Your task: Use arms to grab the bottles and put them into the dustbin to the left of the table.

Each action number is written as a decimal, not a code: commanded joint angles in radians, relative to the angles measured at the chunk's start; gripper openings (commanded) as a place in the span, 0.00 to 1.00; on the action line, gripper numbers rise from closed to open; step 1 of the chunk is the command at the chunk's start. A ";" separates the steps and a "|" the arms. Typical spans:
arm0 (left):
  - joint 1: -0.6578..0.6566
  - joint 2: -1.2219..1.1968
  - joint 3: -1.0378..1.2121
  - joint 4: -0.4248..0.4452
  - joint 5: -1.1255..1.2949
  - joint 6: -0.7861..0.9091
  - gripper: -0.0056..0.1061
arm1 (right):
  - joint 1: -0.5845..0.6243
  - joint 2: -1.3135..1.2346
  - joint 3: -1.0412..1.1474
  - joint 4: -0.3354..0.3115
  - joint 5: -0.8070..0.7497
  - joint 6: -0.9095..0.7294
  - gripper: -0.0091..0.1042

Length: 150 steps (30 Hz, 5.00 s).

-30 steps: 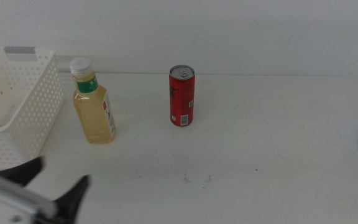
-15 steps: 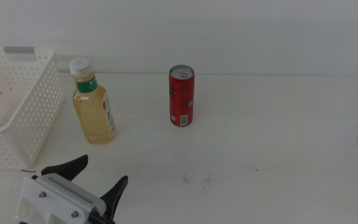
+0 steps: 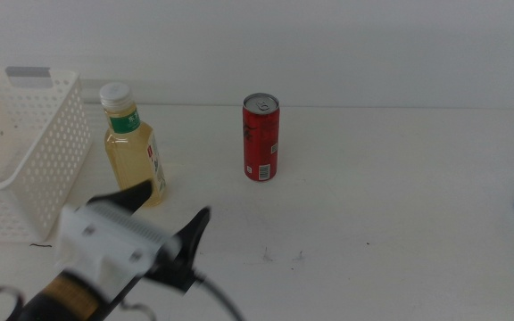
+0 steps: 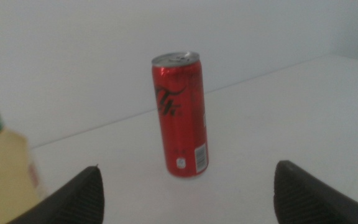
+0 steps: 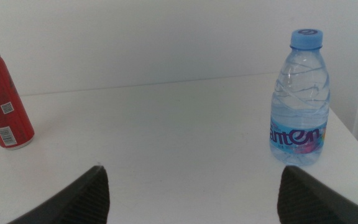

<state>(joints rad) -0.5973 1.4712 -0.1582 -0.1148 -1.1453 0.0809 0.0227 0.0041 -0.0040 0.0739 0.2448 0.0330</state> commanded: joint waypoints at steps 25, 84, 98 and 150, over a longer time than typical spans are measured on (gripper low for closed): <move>0.052 0.694 -0.802 0.040 0.167 -0.108 0.89 | -0.006 -0.004 0.004 -0.010 -0.008 -0.004 0.90; 0.863 0.495 -1.580 0.055 2.156 0.262 0.08 | -0.006 -0.004 0.004 -0.010 -0.008 -0.004 0.90; 0.856 0.585 -1.582 0.155 2.111 0.122 0.79 | -0.006 -0.004 0.004 -0.010 -0.008 -0.004 0.90; 0.448 -0.773 -0.246 -0.634 1.223 0.590 0.89 | -0.006 -0.004 0.004 -0.010 -0.008 -0.004 0.90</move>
<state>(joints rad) -0.1287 0.6961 -0.4682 -0.5930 0.2020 0.5703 0.0227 0.0041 -0.0040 0.0739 0.2448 0.0330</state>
